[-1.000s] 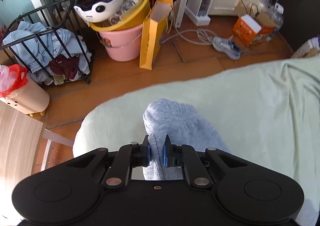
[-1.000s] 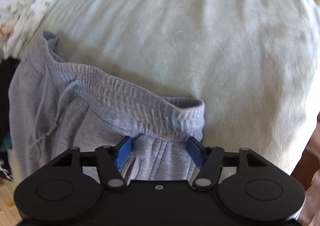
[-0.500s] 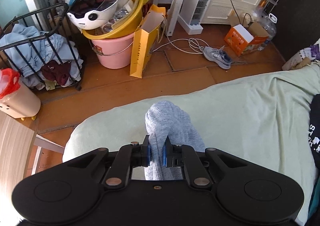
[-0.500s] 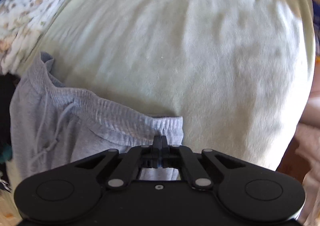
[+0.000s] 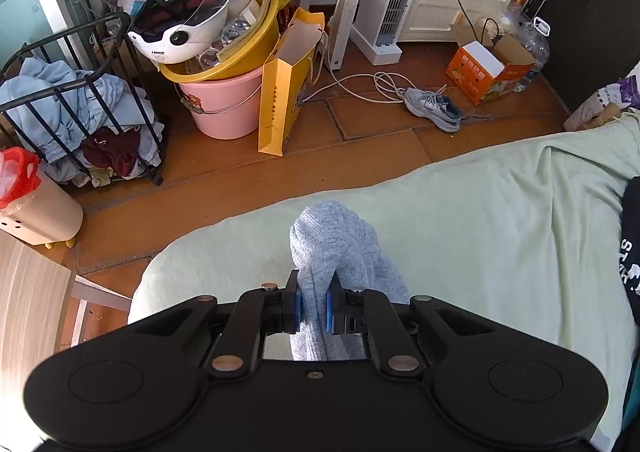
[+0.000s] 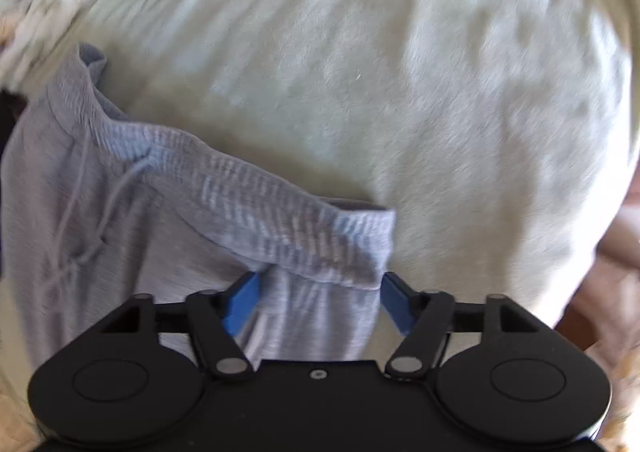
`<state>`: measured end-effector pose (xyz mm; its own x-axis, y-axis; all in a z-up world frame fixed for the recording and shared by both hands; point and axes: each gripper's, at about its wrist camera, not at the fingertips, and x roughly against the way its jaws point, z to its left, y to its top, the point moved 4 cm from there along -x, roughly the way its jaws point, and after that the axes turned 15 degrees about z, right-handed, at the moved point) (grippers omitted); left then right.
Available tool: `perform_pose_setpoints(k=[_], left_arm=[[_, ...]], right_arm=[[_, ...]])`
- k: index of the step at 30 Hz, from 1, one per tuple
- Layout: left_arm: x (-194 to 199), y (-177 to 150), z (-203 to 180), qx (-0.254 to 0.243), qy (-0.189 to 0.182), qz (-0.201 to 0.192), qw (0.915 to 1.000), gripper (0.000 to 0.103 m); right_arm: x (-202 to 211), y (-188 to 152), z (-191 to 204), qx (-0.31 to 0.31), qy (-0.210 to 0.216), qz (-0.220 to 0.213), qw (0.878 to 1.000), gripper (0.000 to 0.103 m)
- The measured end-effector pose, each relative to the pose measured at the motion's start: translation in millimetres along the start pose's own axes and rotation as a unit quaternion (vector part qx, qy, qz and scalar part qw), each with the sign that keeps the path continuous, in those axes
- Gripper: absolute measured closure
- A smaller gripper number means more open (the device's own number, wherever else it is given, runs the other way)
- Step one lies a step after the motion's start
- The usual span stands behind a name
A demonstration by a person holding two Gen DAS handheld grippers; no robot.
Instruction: Fold clothes
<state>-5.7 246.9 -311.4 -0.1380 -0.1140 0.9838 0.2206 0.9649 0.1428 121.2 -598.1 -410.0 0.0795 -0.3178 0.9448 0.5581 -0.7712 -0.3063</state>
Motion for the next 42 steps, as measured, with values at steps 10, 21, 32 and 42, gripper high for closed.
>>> perform_pose_setpoints(k=[10, 21, 32, 42], left_arm=[[-1, -1, 2, 0.003, 0.004, 0.001, 1.0000, 0.092], [2, -1, 9, 0.008, -0.010, 0.007, 0.9999, 0.092], [-4, -29, 44, -0.037, 0.004, 0.029, 0.9989, 0.092], [-37, -52, 67, -0.065, 0.068, 0.049, 0.9944, 0.082]], right_arm=[[-35, 16, 5, -0.001, 0.025, -0.001, 1.000, 0.027], [6, -9, -18, 0.019, 0.073, -0.061, 0.995, 0.090], [30, 9, -43, -0.019, 0.060, -0.088, 0.994, 0.091], [-20, 11, -54, 0.005, -0.006, -0.069, 0.998, 0.087]])
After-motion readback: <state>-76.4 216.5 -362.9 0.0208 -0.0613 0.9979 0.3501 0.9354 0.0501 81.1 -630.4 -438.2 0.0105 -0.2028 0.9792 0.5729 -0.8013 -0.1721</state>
